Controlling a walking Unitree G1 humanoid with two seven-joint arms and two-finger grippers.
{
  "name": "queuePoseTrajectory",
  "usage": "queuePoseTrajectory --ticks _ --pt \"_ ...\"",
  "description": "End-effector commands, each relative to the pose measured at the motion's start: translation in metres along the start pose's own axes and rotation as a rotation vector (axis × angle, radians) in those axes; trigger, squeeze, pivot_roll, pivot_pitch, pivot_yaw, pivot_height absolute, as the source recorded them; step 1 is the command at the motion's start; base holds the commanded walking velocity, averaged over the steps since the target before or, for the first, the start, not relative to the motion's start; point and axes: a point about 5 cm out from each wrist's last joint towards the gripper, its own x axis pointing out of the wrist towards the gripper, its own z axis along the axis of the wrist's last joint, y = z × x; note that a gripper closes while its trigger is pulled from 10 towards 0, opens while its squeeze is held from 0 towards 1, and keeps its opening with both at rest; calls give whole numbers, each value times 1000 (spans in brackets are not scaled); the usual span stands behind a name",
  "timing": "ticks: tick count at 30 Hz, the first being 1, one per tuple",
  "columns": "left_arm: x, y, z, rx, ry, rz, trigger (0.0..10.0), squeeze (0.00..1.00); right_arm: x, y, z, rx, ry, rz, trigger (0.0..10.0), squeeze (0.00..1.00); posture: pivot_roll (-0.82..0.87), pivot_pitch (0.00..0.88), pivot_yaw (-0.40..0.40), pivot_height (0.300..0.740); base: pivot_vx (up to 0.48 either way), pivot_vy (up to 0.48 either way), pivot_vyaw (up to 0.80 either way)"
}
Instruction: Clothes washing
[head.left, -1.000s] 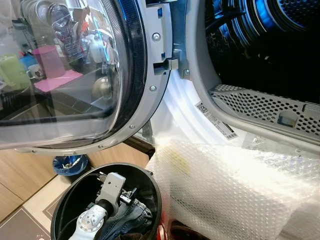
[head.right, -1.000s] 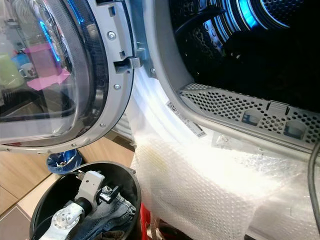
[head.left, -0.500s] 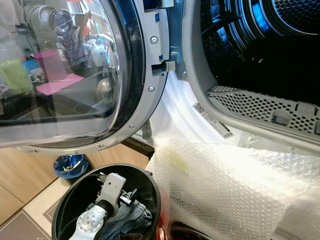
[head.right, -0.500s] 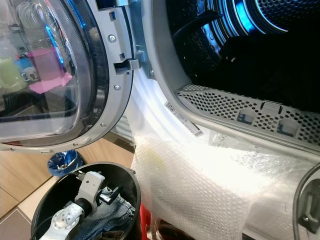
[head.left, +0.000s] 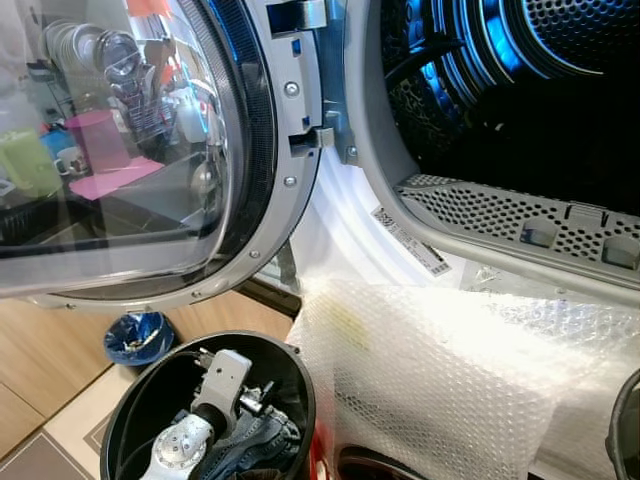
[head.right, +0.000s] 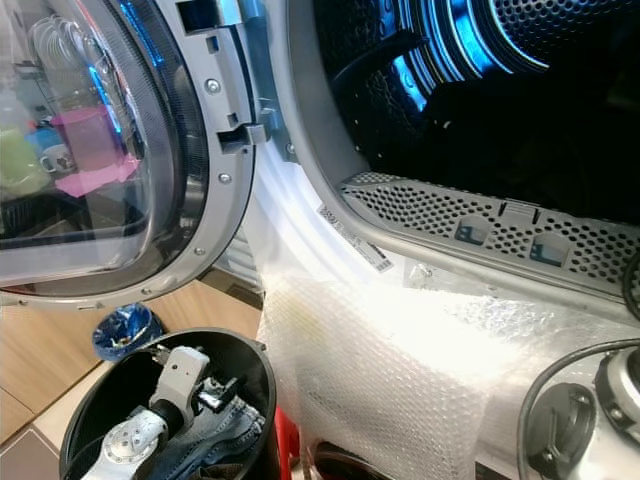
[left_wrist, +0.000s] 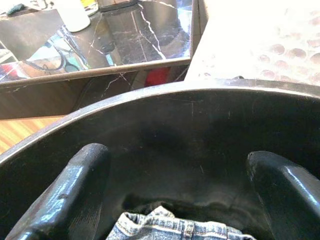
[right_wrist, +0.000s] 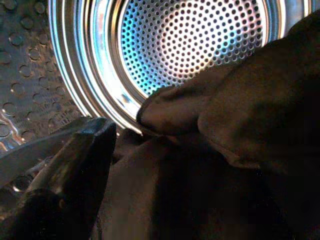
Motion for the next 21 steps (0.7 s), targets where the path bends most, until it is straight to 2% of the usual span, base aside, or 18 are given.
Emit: queuePoseTrajectory --ticks 1,3,7,10,12,13,15,17,21 --pt "-3 5 -3 2 15 13 10000 0 -6 4 0 -4 -12 33 10000 0 -7 27 122 740 0 0 0" --pt "-3 4 -3 1 15 10 10000 0 -11 1 -4 -42 2 -4 10000 0 -9 23 123 740 0 0 0" --pt "-3 4 -3 0 16 7 10000 0 -20 2 -2 -73 -38 42 10000 0 -10 17 122 740 0 0 0" --pt "-3 4 -3 -1 16 7 10000 0 -24 3 0 -46 -64 49 10000 0 -12 15 122 740 0 0 0" --pt "-3 4 -3 -1 15 4 10000 0 -30 13 2 -22 -94 135 10000 0 -13 13 122 740 0 0 0" --pt "-3 4 -3 -1 15 4 10000 0 -30 13 2 -22 -94 135 10000 0 -13 13 122 740 0 0 0" --pt "-3 3 -2 0 14 1 10000 0 -39 27 1 -16 -116 249 10000 0 -13 13 122 740 0 0 0" --pt "-2 3 -2 0 13 2 10000 0 -43 33 1 -36 -131 290 10000 0 -13 17 121 740 0 0 0" --pt "-2 3 -2 -1 14 3 10000 0 -52 37 1 -14 -184 377 10000 0 -13 23 120 740 0 0 0"
